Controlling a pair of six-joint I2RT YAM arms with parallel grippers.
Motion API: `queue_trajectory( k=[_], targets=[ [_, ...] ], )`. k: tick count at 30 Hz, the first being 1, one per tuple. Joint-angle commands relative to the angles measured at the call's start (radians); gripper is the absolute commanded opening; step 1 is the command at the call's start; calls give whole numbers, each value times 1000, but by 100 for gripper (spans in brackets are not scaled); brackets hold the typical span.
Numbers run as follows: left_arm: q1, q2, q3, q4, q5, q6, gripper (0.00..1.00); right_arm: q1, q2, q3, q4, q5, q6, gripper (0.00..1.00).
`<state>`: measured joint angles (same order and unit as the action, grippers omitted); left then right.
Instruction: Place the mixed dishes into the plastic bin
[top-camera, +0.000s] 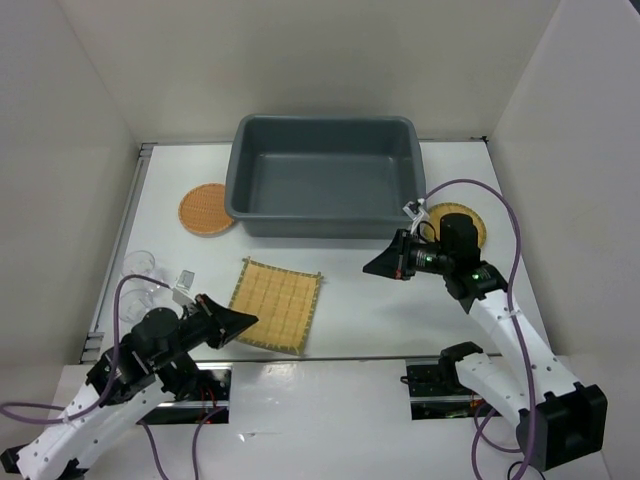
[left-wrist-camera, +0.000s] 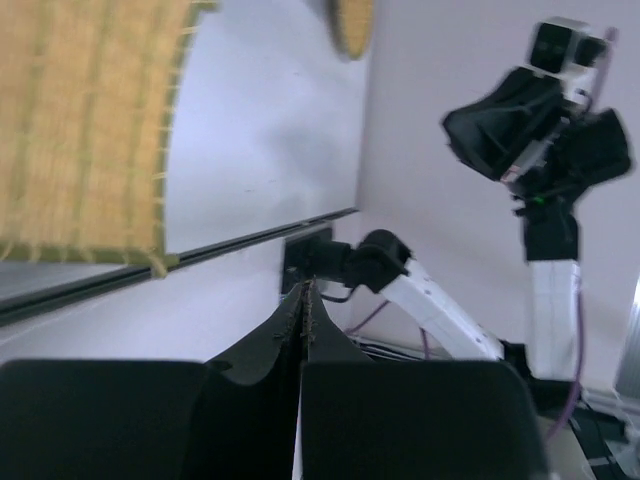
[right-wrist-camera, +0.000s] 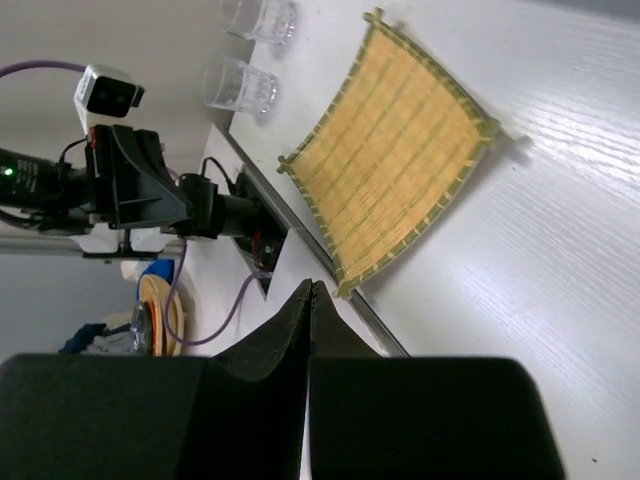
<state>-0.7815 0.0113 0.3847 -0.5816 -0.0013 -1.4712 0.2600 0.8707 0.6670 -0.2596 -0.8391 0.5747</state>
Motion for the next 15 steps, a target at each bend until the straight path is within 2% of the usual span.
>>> queue_trajectory(
  k=[1,3,5,6,7,8,9,10,11,12,13,14,15],
  targets=[
    [5,56,78,-191,-43,-20,0,-10,-12,-23,-46,50,-10,0],
    [5,151,155,-259,-66,49,0,-10,-12,-23,-56,63,-19,0],
    [-4,391,207,-251,-66,136,0,-10,-12,-23,-67,89,-19,0],
    [-4,500,256,-276,-89,237,0,-10,-3,-23,-67,106,-30,0],
    [-4,744,393,-325,-110,300,0,-19,-2,-32,-67,106,-30,0],
    [-4,866,475,-355,-135,363,0,-19,7,-32,-67,116,-30,0],
    [-4,985,559,-391,-199,420,5,-19,17,-43,-67,126,-30,5],
    [-4,1182,636,-443,-230,516,9,-19,17,-43,-67,126,-30,10],
    [8,1258,751,-455,-255,564,15,-19,31,-52,-67,126,-30,24],
    [8,1320,790,-455,-282,603,18,-19,46,-52,-58,126,-18,34],
    [27,1387,813,-433,-282,662,29,-19,56,-52,-58,126,-18,49],
    [57,1400,824,-405,-264,684,37,-19,65,-52,-58,126,-9,78],
    [80,1400,810,-327,-190,701,43,-19,79,-52,-49,126,-9,84]
  ],
)
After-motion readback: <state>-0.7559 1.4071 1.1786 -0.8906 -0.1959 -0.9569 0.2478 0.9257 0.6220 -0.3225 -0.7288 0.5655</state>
